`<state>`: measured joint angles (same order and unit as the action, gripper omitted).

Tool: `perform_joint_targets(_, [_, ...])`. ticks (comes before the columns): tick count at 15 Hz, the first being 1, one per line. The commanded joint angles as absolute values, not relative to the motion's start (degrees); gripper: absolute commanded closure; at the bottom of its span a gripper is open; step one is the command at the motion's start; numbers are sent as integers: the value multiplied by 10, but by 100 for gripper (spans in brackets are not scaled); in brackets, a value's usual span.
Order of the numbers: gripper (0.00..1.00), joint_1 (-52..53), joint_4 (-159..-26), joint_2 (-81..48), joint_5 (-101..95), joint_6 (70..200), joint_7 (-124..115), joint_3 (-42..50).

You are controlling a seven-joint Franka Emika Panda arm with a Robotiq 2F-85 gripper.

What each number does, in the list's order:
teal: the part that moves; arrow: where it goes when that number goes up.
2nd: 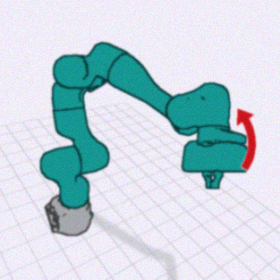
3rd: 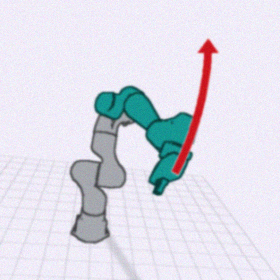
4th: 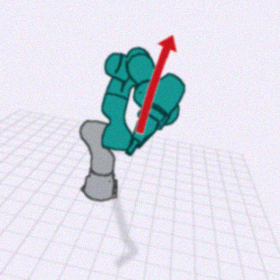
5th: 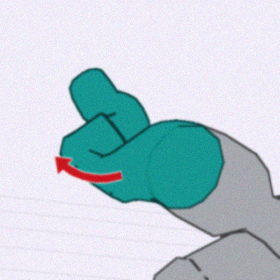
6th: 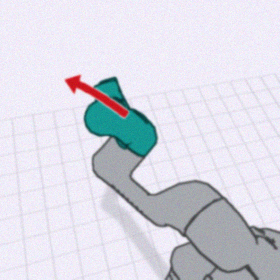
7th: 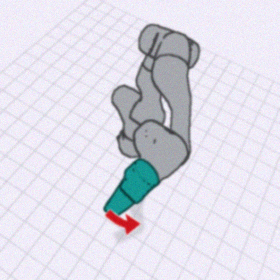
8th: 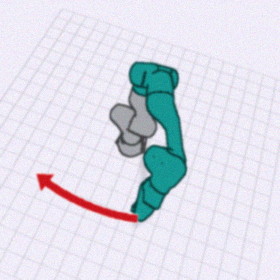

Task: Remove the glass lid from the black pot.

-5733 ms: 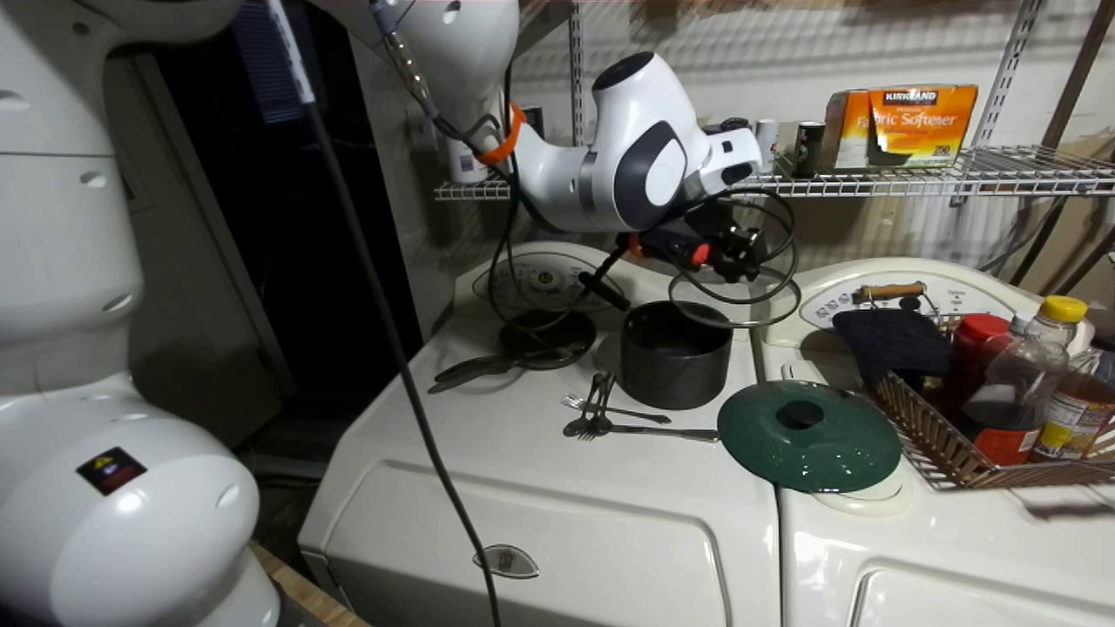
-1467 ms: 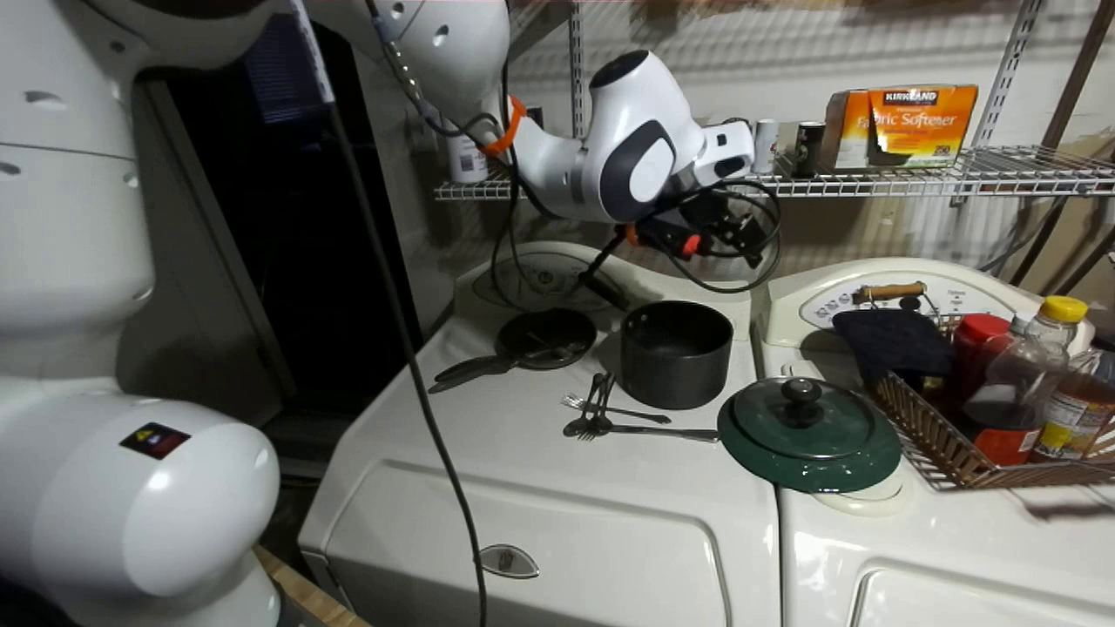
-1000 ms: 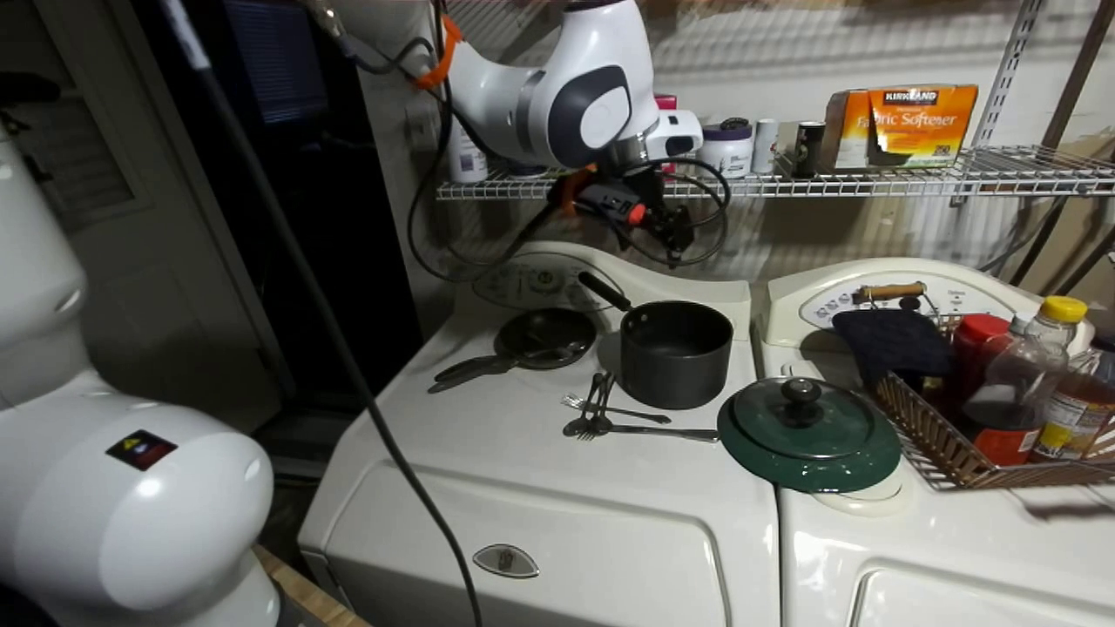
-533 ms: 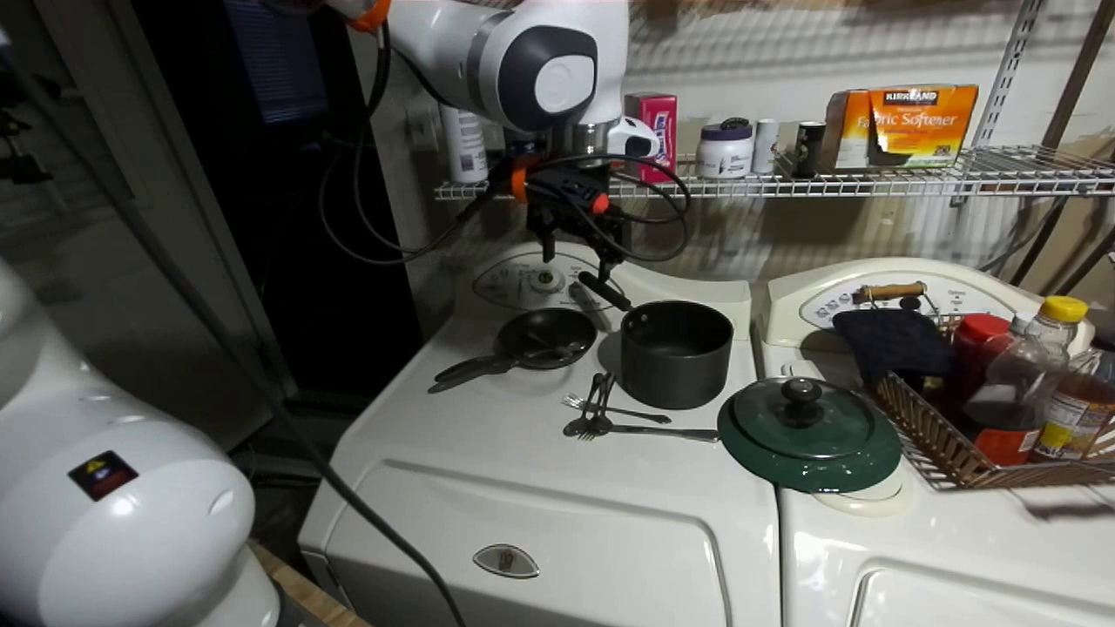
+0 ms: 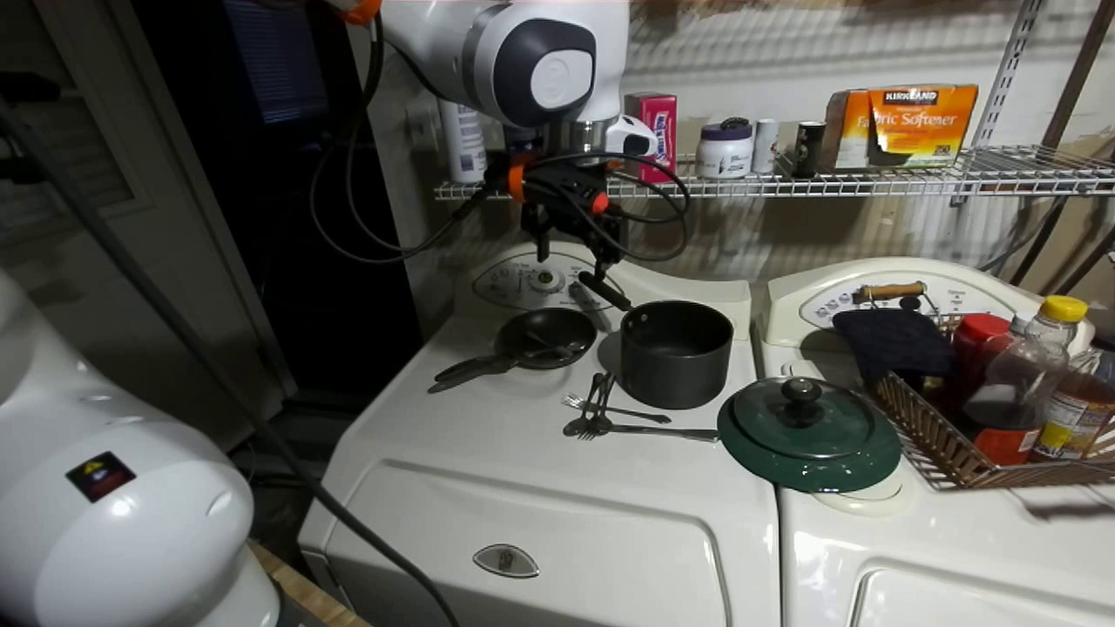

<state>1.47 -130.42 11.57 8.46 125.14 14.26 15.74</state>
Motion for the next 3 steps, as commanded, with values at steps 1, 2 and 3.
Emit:
perform_joint_targets(1, [0, -11, -1303, 114, 91, 1249, 147, 133])
perform_joint_targets(2, [0, -11, -1303, 114, 91, 1249, 147, 133])
perform_joint_targets(3, [0, -11, -1303, 114, 91, 1249, 147, 133])
